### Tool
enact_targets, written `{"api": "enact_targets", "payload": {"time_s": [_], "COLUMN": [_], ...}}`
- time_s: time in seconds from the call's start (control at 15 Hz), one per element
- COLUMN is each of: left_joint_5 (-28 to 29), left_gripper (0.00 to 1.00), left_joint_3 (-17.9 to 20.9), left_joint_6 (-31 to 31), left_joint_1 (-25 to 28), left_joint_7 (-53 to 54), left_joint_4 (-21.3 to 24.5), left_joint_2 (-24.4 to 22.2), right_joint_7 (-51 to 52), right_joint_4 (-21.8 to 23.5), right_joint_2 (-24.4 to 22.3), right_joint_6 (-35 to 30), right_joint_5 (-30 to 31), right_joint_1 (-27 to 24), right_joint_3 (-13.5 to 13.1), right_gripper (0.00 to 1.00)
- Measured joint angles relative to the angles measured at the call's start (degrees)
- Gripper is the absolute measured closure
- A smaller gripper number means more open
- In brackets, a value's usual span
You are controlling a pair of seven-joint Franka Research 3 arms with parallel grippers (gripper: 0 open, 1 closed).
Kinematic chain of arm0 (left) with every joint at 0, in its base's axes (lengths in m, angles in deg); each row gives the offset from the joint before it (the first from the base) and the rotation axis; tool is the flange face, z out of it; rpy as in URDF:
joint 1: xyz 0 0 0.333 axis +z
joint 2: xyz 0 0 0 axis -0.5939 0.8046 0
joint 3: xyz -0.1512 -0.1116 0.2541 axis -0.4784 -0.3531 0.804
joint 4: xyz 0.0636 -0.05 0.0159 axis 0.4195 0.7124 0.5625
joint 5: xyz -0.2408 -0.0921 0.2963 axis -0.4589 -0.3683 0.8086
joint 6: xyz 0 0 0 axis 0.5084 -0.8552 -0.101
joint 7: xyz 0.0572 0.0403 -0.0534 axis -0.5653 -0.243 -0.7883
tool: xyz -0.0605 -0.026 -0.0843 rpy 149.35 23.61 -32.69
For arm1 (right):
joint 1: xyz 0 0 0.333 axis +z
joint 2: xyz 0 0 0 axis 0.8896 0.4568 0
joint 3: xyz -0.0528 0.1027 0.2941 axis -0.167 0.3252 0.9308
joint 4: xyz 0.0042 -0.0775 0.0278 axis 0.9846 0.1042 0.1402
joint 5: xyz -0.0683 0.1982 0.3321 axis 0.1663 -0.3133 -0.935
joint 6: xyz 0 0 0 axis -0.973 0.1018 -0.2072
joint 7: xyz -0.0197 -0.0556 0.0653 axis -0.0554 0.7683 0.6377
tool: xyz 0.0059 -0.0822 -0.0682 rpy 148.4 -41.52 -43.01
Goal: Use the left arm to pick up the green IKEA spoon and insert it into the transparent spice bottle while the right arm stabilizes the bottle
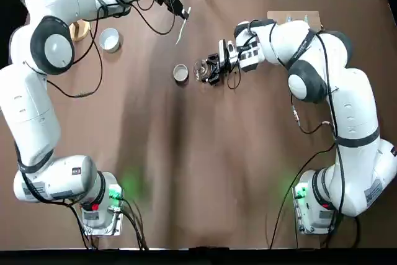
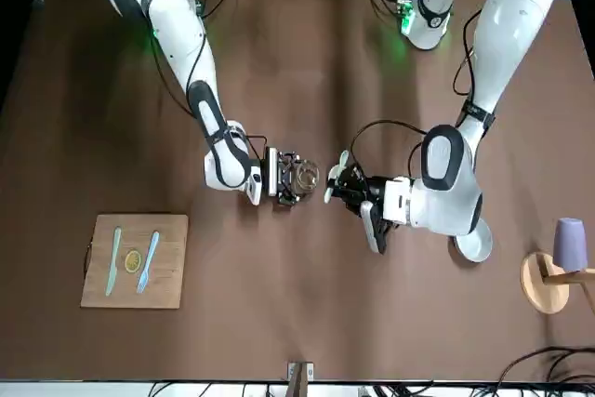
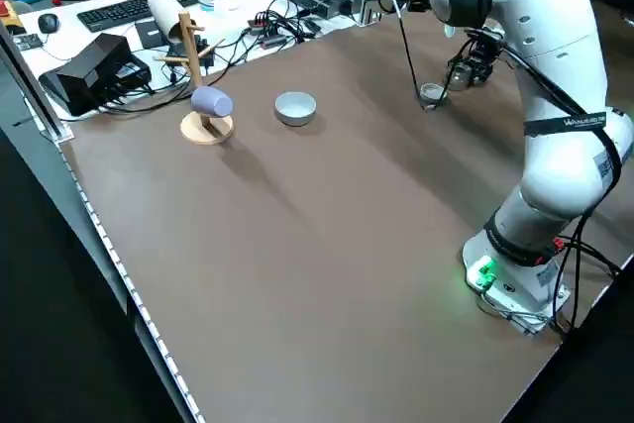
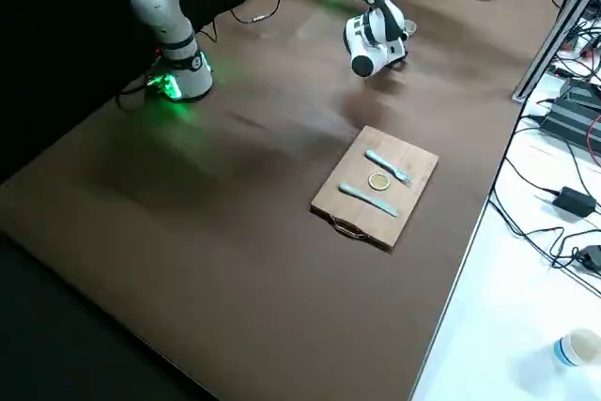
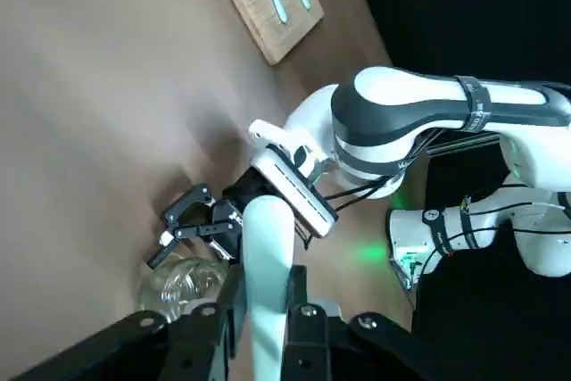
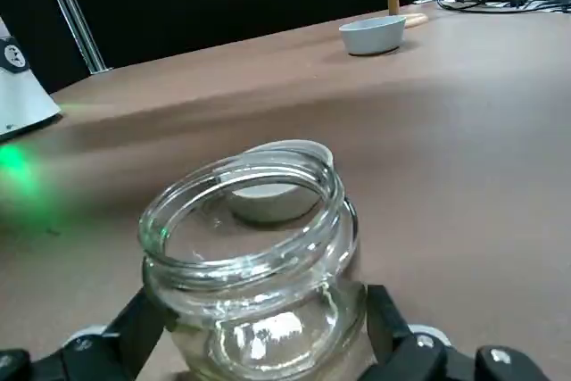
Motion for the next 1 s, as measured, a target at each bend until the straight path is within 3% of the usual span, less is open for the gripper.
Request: {"api": "enact_targets", "payload": {"time_s": [0.53, 1.0], "left_joint_5": [-10.39, -16.94], "left_gripper": [0.78, 0.78], "left_joint_3": [-0.14, -0.22], "left_joint_6": [2.42, 2.55], "left_joint_1": [-1.85, -2.82], "left_joint_7": [26.60, 59.84], "left_joint_4": [-0.01, -0.02], "left_joint_2": [4.85, 7.95], "right_joint_7": [0.00, 0.00], "right_joint_4": [-0.11, -0.16], "right_joint_2": [0.00, 0.00], "right_joint_6": [0.01, 0.01], "right_joint_5": [0.00, 0.00], "right_joint_1": [0.00, -0.01], "right_joint_3": [-0.21, -0.35], "right_gripper": [0.00, 0.00]}}
